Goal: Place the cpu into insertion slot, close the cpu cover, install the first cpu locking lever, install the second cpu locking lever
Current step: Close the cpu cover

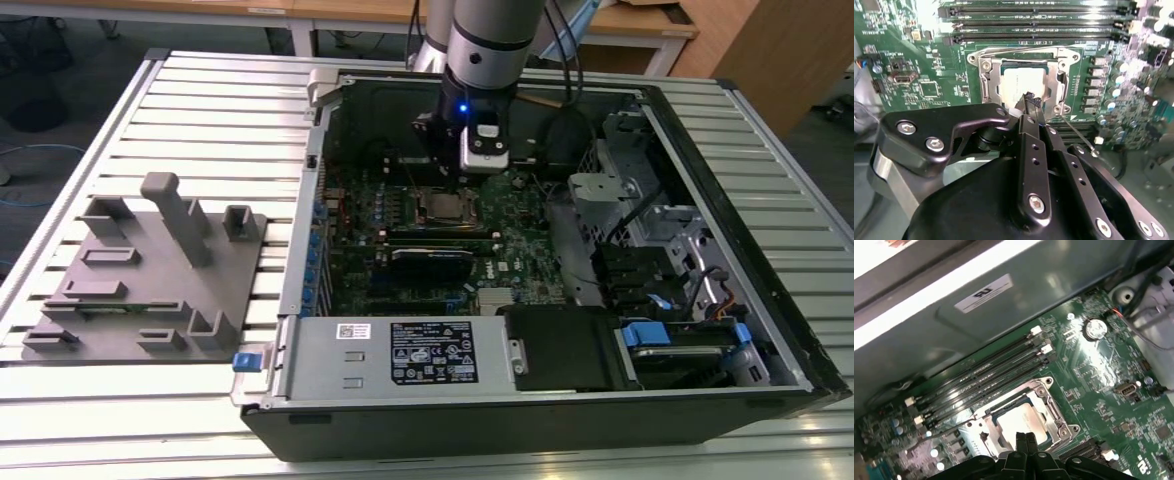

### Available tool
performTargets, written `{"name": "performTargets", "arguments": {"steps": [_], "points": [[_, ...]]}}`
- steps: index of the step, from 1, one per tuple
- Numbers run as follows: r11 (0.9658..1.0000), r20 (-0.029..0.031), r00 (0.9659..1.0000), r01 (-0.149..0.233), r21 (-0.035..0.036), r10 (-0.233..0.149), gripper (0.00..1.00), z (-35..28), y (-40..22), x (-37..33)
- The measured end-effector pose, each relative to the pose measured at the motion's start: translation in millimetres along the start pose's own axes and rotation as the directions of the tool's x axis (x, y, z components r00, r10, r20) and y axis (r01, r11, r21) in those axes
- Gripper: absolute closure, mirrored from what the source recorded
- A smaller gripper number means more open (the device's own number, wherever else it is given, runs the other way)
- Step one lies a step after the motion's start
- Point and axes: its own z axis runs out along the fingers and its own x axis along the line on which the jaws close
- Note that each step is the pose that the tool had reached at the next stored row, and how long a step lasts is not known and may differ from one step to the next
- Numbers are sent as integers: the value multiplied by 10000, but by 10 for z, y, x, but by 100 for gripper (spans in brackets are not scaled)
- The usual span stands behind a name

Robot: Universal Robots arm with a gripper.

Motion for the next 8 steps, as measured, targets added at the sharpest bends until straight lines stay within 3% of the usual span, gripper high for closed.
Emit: {"name": "performTargets", "arguments": {"steps": [4, 8], "points": [[9981, -19, 9981, 619, 39, -619, 89, 8, 0, 0], [9919, -41, 9920, 1264, 80, -1264, 89, 17, -1, -1]]}}
